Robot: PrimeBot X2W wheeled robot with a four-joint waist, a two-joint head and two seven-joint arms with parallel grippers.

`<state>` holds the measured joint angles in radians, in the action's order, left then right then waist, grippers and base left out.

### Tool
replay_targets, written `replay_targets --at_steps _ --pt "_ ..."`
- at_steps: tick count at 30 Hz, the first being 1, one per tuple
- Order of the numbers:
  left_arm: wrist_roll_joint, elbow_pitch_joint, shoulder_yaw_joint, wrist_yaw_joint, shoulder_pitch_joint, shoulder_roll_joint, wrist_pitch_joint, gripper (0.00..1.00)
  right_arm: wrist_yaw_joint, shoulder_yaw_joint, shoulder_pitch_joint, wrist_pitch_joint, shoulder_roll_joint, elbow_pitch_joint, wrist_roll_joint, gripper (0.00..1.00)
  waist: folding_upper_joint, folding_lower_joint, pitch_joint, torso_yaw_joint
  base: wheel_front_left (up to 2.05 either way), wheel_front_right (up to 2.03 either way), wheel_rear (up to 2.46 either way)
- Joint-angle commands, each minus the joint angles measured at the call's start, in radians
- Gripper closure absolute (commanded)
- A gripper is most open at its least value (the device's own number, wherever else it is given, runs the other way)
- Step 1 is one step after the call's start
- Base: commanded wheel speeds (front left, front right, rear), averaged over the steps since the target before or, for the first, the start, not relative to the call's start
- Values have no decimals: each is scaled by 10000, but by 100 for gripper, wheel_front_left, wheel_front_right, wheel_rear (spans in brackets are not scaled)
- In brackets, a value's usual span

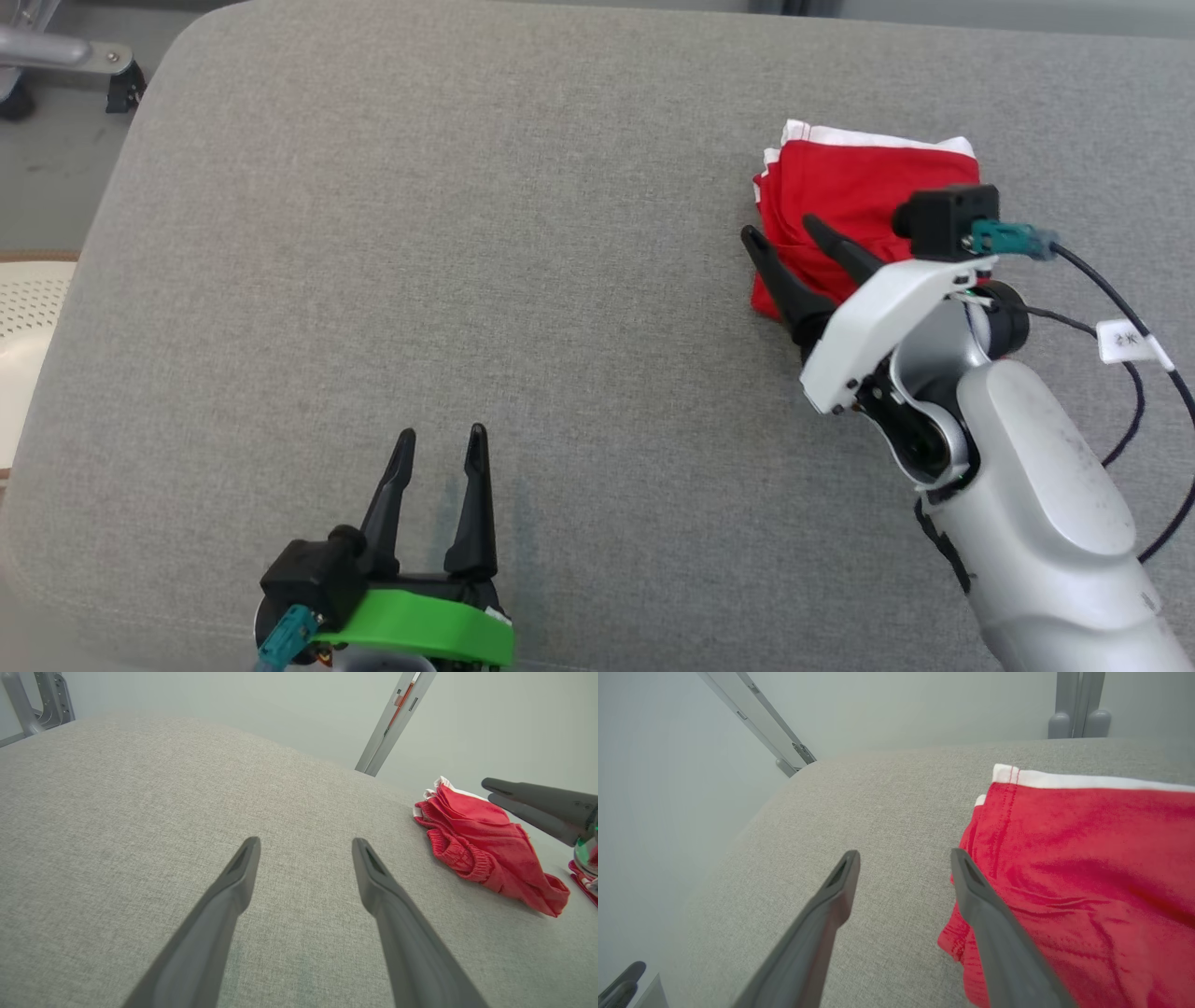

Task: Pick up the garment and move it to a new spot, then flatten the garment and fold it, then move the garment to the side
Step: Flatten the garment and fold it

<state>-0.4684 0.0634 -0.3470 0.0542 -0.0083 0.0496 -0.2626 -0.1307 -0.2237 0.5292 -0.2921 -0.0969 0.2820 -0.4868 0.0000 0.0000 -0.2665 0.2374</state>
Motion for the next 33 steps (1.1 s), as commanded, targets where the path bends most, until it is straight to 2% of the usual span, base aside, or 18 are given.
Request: replay_targets --at_steps 1,6,11,14,19,25,26,27,28,33 --pt "159 20 151 -30 219 23 -26 0 2 -57 -434 446 -332 -321 -9 0 0 0 359 -314 0 0 0" --pt "490 3 660 -89 637 23 -26 0 2 -147 -1727 2365 -1360 -1167 589 0 0 0 1020 -761 0 0 0" --pt "903 -77 1093 -204 1222 25 -26 0 6 817 -3068 3985 -1734 -1002 542 0 0 0 1777 -1054 0 0 0" --pt "1097 -169 1310 -272 1535 23 -26 0 2 1556 -3756 4800 -1641 -776 674 0 0 0 1992 -1155 0 0 0" --pt "1240 -363 1647 -368 1813 23 -26 0 2 2405 -4411 5375 -1516 -501 915 0 0 0 2082 -1231 0 0 0" --pt "1409 -464 1741 -539 1603 23 -26 0 2 2680 -4300 5515 -1419 -249 1221 0 0 0 1770 -1187 0 0 0" --pt "1443 -464 1723 -569 1487 23 -26 0 2 2668 -4117 5519 -1431 -174 1240 54 0 0 1641 -1157 0 0 0" --pt "1460 -446 1701 -628 1354 23 -26 0 2 2665 -3911 5477 -1448 -71 1249 93 0 0 1481 -1120 0 0 0" --pt "1493 -424 1672 -659 1241 23 -26 0 2 2567 -3730 5382 -1487 1 1265 100 0 0 1330 -1083 0 0 0" --pt "1635 -187 1500 -926 454 23 -24 0 2 1946 -2098 4772 -1730 700 1544 100 0 0 360 -825 0 0 0"
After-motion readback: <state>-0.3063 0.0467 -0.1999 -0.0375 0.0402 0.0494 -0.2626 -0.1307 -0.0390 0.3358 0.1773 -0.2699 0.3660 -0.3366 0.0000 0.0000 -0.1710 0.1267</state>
